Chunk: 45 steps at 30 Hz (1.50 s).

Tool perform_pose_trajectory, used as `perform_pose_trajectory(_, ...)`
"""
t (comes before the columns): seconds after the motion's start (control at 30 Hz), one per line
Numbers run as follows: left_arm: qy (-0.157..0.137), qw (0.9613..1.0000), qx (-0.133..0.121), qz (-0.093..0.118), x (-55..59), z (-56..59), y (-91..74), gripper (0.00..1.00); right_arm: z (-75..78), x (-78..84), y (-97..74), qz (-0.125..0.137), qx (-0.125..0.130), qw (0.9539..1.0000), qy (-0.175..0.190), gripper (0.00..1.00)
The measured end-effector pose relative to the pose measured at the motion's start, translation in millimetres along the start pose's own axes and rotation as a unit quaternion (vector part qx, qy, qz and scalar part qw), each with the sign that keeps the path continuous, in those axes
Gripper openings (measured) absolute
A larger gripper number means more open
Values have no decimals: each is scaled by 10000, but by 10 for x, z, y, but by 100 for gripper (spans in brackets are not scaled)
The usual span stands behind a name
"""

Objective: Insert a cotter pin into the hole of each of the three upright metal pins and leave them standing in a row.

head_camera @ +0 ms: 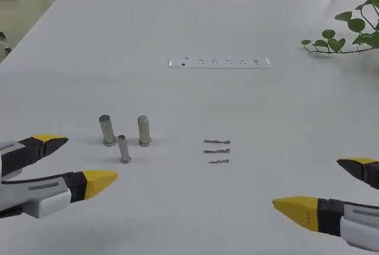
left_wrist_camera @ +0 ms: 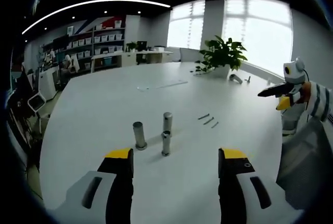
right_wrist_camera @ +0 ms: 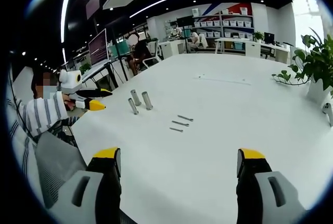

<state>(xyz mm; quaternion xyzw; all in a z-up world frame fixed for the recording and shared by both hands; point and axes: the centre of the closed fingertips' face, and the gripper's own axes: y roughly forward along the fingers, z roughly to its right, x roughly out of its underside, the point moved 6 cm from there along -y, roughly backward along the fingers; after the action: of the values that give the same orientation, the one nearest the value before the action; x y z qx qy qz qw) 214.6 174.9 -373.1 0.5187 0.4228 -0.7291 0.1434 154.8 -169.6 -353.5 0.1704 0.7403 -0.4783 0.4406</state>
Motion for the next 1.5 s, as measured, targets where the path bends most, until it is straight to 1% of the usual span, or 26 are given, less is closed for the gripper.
perform_pose_trajectory(0.33, 67, 9999, 120, -84, 0, -87, 199, 49, 9, 24, 23, -92, 32, 10000, 11, 91)
perform_pose_trajectory(0.43, 82, 9997, 153, -162, 3, -116, 257, 46, 10, 28, 27, -131, 40, 9999, -4, 91)
perform_pose_trajectory(0.63, 168, 9995, 198, -175, -23, -149, 344, 40, 16, 24, 35, -158, 65, 9999, -15, 91)
perform_pose_trajectory(0.73, 262, 9990, 241, -254, -5, -151, 407, 37, 10, 32, 45, -178, 61, 9998, -15, 91)
perform_pose_trajectory(0.93, 340, 9983, 300, -376, 55, -135, 521, 34, -14, 58, 76, -239, 43, 9997, 8, 91)
perform_pose_trajectory(1.0, 404, 9975, 339, -480, 92, -126, 565, 33, -16, 67, 85, -258, 37, 9997, 33, 91)
perform_pose_trajectory(1.03, 449, 9971, 341, -512, 108, -124, 590, 33, -15, 72, 91, -267, 31, 9996, 33, 90)
perform_pose_trajectory(1.17, 477, 9969, 303, -557, 134, -148, 655, 30, -20, 88, 104, -321, 25, 9995, 26, 90)
perform_pose_trajectory(1.37, 469, 9970, 276, -554, 145, -182, 725, 22, -25, 94, 117, -355, 17, 9994, 24, 90)
perform_pose_trajectory(1.5, 463, 9972, 219, -535, 145, -187, 757, 21, -30, 101, 127, -368, 19, 9993, 28, 90)
